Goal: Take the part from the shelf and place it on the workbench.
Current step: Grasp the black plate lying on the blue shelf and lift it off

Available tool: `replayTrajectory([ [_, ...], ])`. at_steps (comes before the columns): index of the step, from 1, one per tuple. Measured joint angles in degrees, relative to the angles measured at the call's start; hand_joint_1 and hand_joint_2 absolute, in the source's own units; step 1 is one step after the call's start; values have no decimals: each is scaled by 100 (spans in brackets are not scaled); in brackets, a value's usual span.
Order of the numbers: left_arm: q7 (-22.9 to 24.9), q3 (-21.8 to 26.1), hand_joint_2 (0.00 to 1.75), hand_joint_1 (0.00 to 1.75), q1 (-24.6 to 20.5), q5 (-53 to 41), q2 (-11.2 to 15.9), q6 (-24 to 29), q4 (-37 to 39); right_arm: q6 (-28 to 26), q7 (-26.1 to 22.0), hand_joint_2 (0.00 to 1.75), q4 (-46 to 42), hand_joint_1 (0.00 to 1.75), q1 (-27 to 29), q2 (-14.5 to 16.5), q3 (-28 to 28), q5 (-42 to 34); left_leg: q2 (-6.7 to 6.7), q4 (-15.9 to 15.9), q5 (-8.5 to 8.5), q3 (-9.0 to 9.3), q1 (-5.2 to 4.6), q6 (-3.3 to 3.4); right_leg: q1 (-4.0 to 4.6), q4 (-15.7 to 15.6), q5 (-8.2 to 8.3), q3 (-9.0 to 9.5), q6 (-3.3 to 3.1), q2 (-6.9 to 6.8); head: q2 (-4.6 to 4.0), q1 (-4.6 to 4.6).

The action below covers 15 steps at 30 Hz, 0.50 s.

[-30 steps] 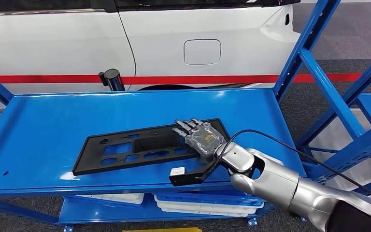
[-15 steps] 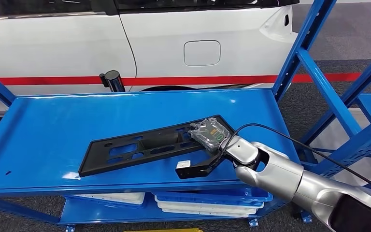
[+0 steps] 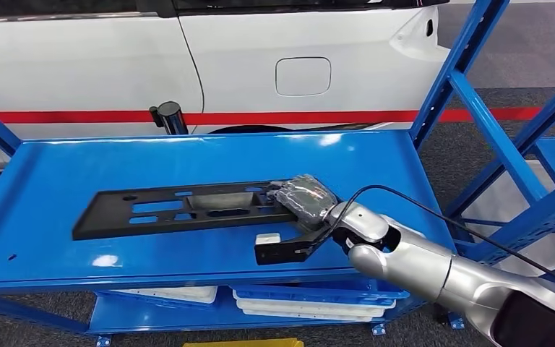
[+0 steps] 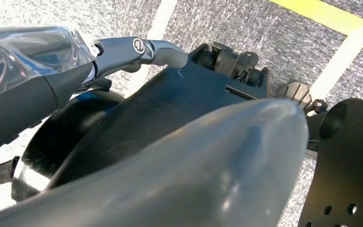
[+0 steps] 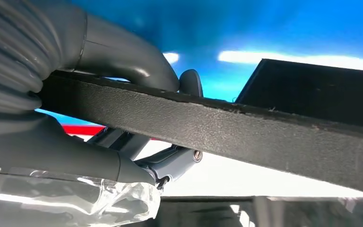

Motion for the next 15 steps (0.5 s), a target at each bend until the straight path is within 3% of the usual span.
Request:
replayTrajectory([
  [2,-7,0,0,0,1,-1,-1,-1,0,-121,-112,175,-159,175,-6,32,-67,-438,0,-33,31,11,7,77,-16,148,-123,-62,49,-6,0,1],
  [3,-10,0,0,0,2,-1,-2,-2,0,-183,-165,175,-246,175,-15,45,-109,-647,0,-50,46,19,17,111,-19,401,-280,-170,64,-8,0,3],
  [5,-31,0,0,0,5,-1,-1,-28,0,-311,-268,175,-422,175,-37,65,-204,-1089,-2,-49,49,20,13,150,-18,1245,-680,-551,73,-11,0,9],
  [6,-45,0,0,0,6,0,1,-52,0,-366,-309,175,-508,175,-46,75,-251,-1303,-2,-47,47,22,7,157,-18,1635,-808,-742,75,-11,0,10],
  [7,-58,0,0,0,7,1,4,-79,0,-407,-342,175,-587,175,-58,86,-289,-1480,-3,-45,43,28,3,159,-18,1840,-827,-853,75,-11,0,10],
  [8,-67,0,0,0,7,1,8,-100,0,-432,-368,175,-662,175,-76,97,-322,-1616,-5,-43,38,39,2,158,-19,1797,-726,-845,72,-11,0,10],
  [9,-77,0,0,0,5,4,11,-114,0,-448,-410,175,-732,175,-99,108,-353,-1742,-8,-42,28,57,3,153,-20,1499,-525,-713,65,-12,0,10],
  [10,-86,0,0,0,4,13,14,-121,0,-475,-494,175,-812,175,-123,119,-385,-1913,-14,-39,15,76,4,142,-22,1047,-286,-498,55,-13,0,11],
  [12,-102,0,0,0,1,58,21,-112,1,-593,-796,175,-1032,175,-172,146,-475,-2522,-26,-22,-16,85,-20,100,-6,277,-7,-131,30,-9,0,10],
  [13,-103,0,0,0,2,92,27,-92,2,-677,-978,175,-1184,175,-190,161,-540,-2921,-29,-16,-26,77,-31,75,3,102,23,-57,14,-5,0,9],
  [15,-94,0,0,0,12,158,38,-32,2,-815,-1266,175,-1509,175,-208,194,-691,-3638,-30,-17,-34,65,-33,22,12,60,5,-57,-37,3,0,5],
])
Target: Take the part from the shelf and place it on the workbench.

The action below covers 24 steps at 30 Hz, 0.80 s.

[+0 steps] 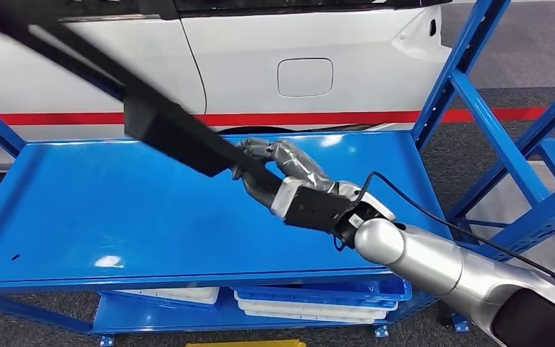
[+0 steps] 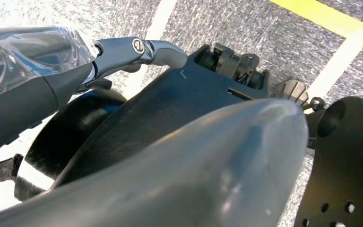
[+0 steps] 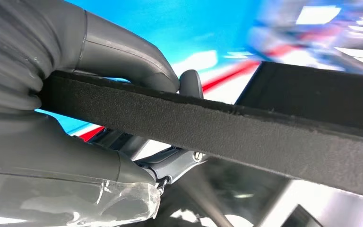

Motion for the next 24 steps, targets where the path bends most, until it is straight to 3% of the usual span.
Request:
replayTrajectory([
  [2,4,0,0,0,17,57,13,39,0,-45,-173,175,-285,175,11,18,-132,-429,7,119,-100,-49,21,-63,-18,-17,10,11,-64,-5,0,0],
  [3,-3,1,0,0,22,89,20,46,0,-41,-256,175,-421,175,27,25,-184,-573,12,342,-237,-147,33,-100,-29,-27,16,18,-93,-11,0,-2],
  [5,-29,2,0,0,27,141,38,50,0,-16,-415,175,-658,175,86,35,-256,-782,23,1141,-631,-510,53,-165,-36,-29,13,21,-125,-21,0,-7],
  [7,-69,5,87,0,18,177,62,55,0,22,-517,175,-841,175,176,42,-299,-900,31,1803,-847,-811,64,-198,-34,-27,9,24,-131,-24,0,-6],
  [8,-95,8,131,0,14,202,74,57,0,55,-574,175,-922,175,237,43,-317,-965,34,1839,-803,-825,66,-200,-34,-26,7,30,-130,-21,0,-6],
  [9,-128,15,175,0,18,238,88,56,0,110,-658,175,-1009,175,318,43,-333,-1044,37,1589,-640,-704,67,-191,-34,-26,4,41,-125,-14,0,-6],
  [11,-223,43,87,0,40,326,131,54,0,264,-899,175,-1209,175,556,49,-372,-1191,39,696,-228,-279,62,-152,-25,-24,-8,63,-107,0,0,-6],
  [13,-346,88,0,0,59,404,184,58,0,423,-1135,175,-1411,175,890,56,-403,-1246,34,82,-29,-3,41,-103,-2,-21,-16,51,-74,4,0,-1],
  [14,-405,109,0,0,68,438,211,64,0,485,-1221,175,-1498,175,1068,59,-411,-1248,29,4,-32,26,29,-78,9,-23,-14,40,-53,2,0,1],
  [16,-500,142,87,0,92,479,257,98,0,582,-1346,175,-1651,175,1387,66,-423,-1246,24,-26,-12,28,32,-16,8,-35,-11,37,2,-1,0,2],
  [18,-552,171,175,0,100,489,294,146,0,653,-1433,175,-1778,175,1633,69,-444,-1247,30,-74,23,54,55,51,4,153,-162,-33,53,-2,0,7],
  [21,-604,227,175,0,95,487,332,196,0,722,-1492,175,-1897,175,1927,75,-465,-1254,51,-94,35,68,67,90,-3,1282,-738,-533,96,-4,0,21],
  [22,-646,240,175,0,96,486,345,207,0,744,-1507,175,-1920,175,2025,78,-467,-1263,53,-93,33,69,66,93,-6,1615,-846,-688,105,-5,0,22],
  [23,-708,249,175,0,98,485,360,224,0,767,-1521,175,-1936,175,2115,81,-467,-1274,53,-91,31,72,67,93,-9,1740,-840,-747,110,-5,0,22],
  [24,-800,257,175,0,97,486,373,247,0,785,-1533,175,-1949,175,2193,84,-470,-1284,50,-90,28,79,70,90,-16,1600,-716,-676,112,-7,0,22],
])
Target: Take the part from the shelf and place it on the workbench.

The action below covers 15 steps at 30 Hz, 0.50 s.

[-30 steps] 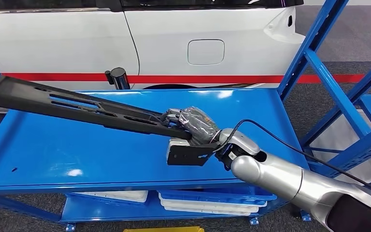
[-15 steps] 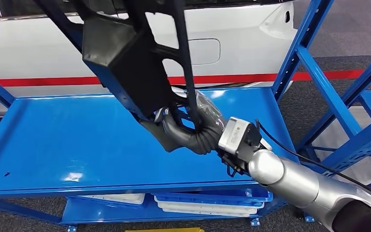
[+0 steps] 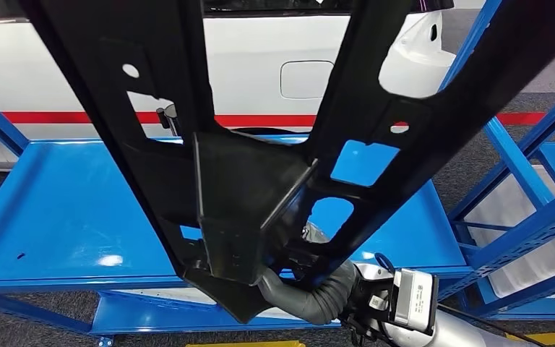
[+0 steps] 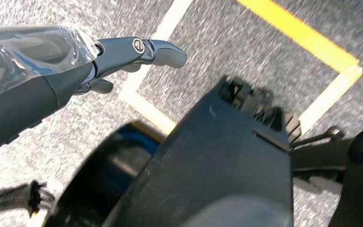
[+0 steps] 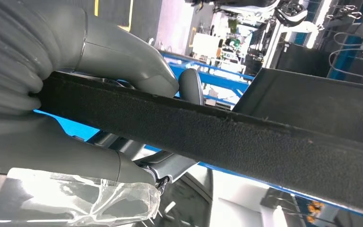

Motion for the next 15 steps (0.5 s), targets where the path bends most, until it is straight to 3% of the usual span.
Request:
replayTrajectory([
  [2,-281,30,175,0,-13,49,19,78,0,30,-18,175,-25,175,124,7,-10,-12,-9,11,-18,23,6,-28,-21,-835,394,427,3,-7,0,0],
  [4,-600,95,175,0,-46,174,32,151,0,46,-31,175,-57,175,232,20,-27,-14,-16,38,-50,24,-13,-82,-21,-1498,608,760,-33,-1,0,-3],
  [7,-888,237,175,0,-100,418,50,208,0,54,-46,175,-95,175,386,38,-72,-8,-15,53,-72,7,-19,-167,3,-1608,621,795,-141,12,0,-7],
  [9,-970,335,175,0,-118,549,60,213,-1,62,-51,175,-109,175,446,43,-101,-5,-6,248,-211,-78,2,-231,-6,-1617,635,796,-211,9,0,-11],
  [13,-969,494,175,0,-133,704,76,229,-1,87,-75,175,-120,175,522,62,-113,18,4,1716,-874,-761,21,-321,-5,-1618,637,789,-265,-2,0,-14],
  [14,-935,536,175,0,-125,766,89,239,0,97,-85,175,-120,175,544,70,-114,43,4,1885,-889,-851,21,-319,0,-1617,635,791,-267,0,0,-13],
  [15,-895,585,175,0,-116,831,104,249,0,105,-102,175,-119,175,560,81,-114,75,4,1796,-785,-822,19,-306,5,-1617,633,797,-268,4,0,-13],
])
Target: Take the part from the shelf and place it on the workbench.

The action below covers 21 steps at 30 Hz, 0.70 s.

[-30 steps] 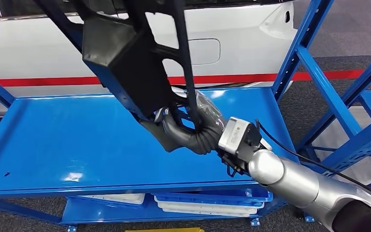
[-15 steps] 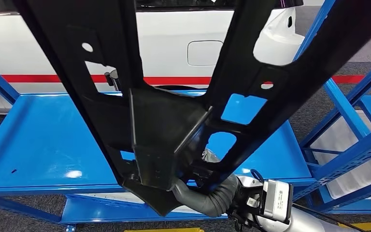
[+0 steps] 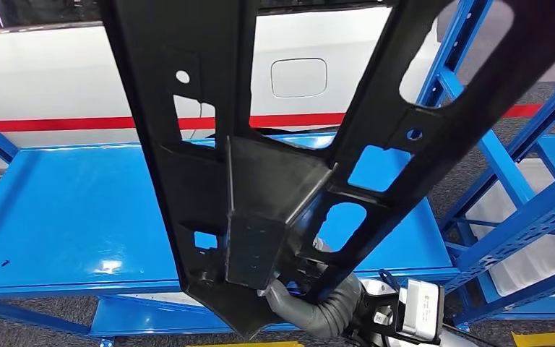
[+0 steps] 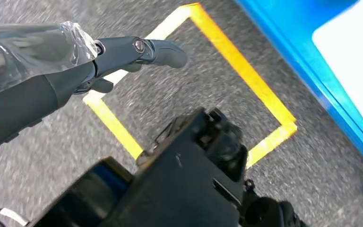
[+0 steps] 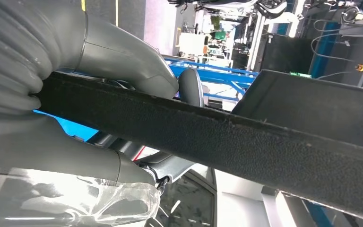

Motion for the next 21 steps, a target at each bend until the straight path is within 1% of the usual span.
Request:
replayTrajectory([
  [1,31,54,175,0,8,60,21,8,0,3,-19,175,1,175,9,15,0,36,0,-324,194,142,-4,25,5,0,-2,9,1,7,0,-1],
  [2,56,103,175,0,12,106,45,12,0,-4,-37,175,1,175,14,30,0,67,0,-794,425,355,-14,64,10,-1,-5,20,3,14,0,-1],
  [3,71,148,175,0,12,134,70,15,0,-11,-52,175,1,175,18,42,0,91,3,-1229,597,553,-33,103,23,1,-10,24,10,18,0,-1],
  [4,78,188,175,0,12,148,90,14,0,-21,-61,175,1,175,24,51,-1,107,5,-1539,706,689,-53,135,31,2,-13,24,21,19,0,1],
  [5,92,224,175,0,16,155,107,13,0,-31,-66,175,1,175,31,58,-1,116,7,-1698,747,755,-74,159,34,2,-15,21,38,17,0,2],
  [7,144,284,175,0,39,157,137,24,0,-60,-68,175,1,175,42,65,-3,115,7,-1738,772,764,-87,194,35,-6,4,20,94,13,0,4],
  [8,186,308,175,0,49,156,151,35,0,-86,-68,175,1,175,49,68,-8,103,9,-1757,803,772,-73,217,32,10,-21,14,125,10,0,4],
  [9,225,330,175,0,54,154,165,46,0,-120,-69,175,2,175,53,69,-16,84,13,-1780,839,775,-56,247,33,92,-103,-18,153,7,0,9],
  [10,264,353,175,0,55,145,172,55,0,-161,-74,175,3,175,58,71,-27,63,17,-1805,871,772,-37,273,34,298,-263,-100,177,5,0,15],
  [11,303,374,175,0,57,122,178,57,0,-202,-83,175,7,175,65,72,-37,49,21,-1816,894,760,-29,290,27,630,-485,-232,199,1,0,20],
  [12,331,390,175,0,64,89,184,56,0,-238,-94,175,11,175,73,72,-43,39,24,-1816,908,740,-29,303,27,1054,-710,-400,218,0,0,25],
  [13,362,398,175,0,74,50,190,56,0,-271,-106,175,15,175,85,72,-45,36,26,-1813,921,719,-30,308,22,1454,-880,-558,235,0,0,26],
  [14,387,400,175,0,84,13,196,55,0,-296,-114,175,18,175,97,73,-46,39,28,-1810,936,699,-29,307,16,1692,-947,-643,249,-1,0,26],
  [15,404,401,175,0,94,-13,203,56,0,-318,-120,175,19,175,106,73,-46,48,27,-1805,950,680,-26,301,8,1701,-900,-615,258,-1,0,26],
  [16,424,402,175,0,101,-32,209,58,0,-344,-127,175,19,175,111,74,-48,60,25,-1798,963,667,-20,290,-4,1442,-746,-455,266,-2,0,26],
  [17,442,403,175,0,104,-47,213,60,0,-373,-137,175,19,175,113,76,-52,71,20,-1783,974,656,-15,277,-18,1001,-542,-201,274,-3,0,26],
  [18,463,403,175,0,106,-63,225,61,0,-408,-154,175,19,175,114,79,-60,80,15,-1764,982,641,-18,255,-27,552,-395,46,272,-1,0,26],
  [19,498,404,175,0,104,-84,236,60,0,-445,-180,175,20,175,119,87,-71,84,11,-1741,992,620,-26,229,-30,207,-283,220,249,5,0,24],
  [20,539,404,175,0,103,-108,251,58,-1,-476,-210,175,21,175,131,95,-83,84,9,-1724,1008,597,-36,195,-25,23,-234,298,219,12,0,22],
  [21,588,403,175,0,104,-134,268,55,-1,-501,-247,175,22,175,151,103,-95,83,9,-1717,1031,575,-43,155,-10,-15,-227,290,176,22,0,20],
])
